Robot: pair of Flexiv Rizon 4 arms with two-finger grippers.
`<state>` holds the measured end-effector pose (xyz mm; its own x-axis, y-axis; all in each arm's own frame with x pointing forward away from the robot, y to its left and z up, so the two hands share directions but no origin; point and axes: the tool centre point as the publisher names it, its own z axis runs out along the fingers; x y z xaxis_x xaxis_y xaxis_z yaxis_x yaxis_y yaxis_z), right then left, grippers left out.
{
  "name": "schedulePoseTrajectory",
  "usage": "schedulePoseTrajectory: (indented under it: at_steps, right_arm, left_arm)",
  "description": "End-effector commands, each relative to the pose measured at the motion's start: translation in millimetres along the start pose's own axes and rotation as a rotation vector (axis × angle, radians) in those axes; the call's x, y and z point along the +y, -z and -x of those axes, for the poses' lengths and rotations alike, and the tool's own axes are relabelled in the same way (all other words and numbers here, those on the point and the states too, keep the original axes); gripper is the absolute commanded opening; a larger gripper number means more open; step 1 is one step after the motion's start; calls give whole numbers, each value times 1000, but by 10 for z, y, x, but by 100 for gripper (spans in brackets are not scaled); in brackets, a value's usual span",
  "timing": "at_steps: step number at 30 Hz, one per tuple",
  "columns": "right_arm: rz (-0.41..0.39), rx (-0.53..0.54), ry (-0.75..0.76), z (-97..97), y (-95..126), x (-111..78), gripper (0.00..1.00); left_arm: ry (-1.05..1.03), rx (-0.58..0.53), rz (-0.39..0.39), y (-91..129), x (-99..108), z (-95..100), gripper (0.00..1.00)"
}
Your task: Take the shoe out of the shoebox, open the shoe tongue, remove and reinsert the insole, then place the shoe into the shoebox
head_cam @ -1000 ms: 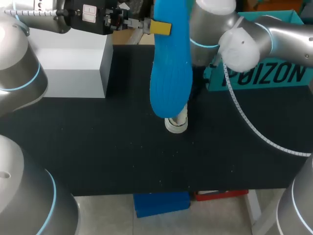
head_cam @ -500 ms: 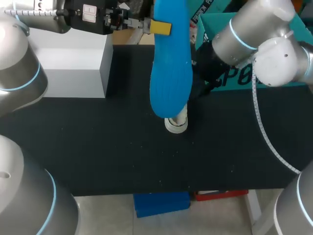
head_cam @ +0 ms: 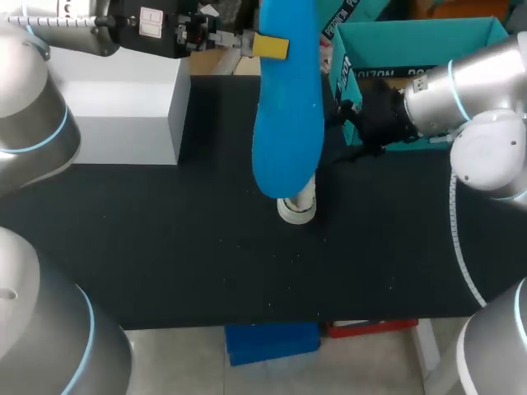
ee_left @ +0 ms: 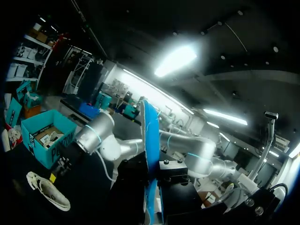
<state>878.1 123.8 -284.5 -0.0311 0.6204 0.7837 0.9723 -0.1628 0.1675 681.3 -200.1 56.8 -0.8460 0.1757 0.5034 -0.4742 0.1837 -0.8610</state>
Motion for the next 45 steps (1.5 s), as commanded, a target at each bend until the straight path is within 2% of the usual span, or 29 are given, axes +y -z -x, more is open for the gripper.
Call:
schedulePoseTrajectory:
  at_steps: [1,10,16,28,31,40,45]
  right_arm:
    - [8,197,5,14,94,-32,100]
    - [-28,195,-7,-17,117,71,100]
    - [-64,281,-45,-67,118,83,100]
    - [-71,382,-46,-174,171,46,100]
    - [-61,464,-39,-219,187,34,100]
    - [-52,453,-26,-236,197,30,100]
    - [-52,453,-26,-236,197,30,100]
  left_arm:
    - [0,-2,-1,-9,3,1,0]
    - [0,-2,-1,-9,3,1,0]
    - [0,-2,-1,-9,3,1,0]
    - [0,-2,-1,-9,3,1,0]
    - [0,-2,-1,-9,3,1,0]
    - [0,-2,-1,-9,3,1,0]
    - [-162,-11,36,-142,127,124,0]
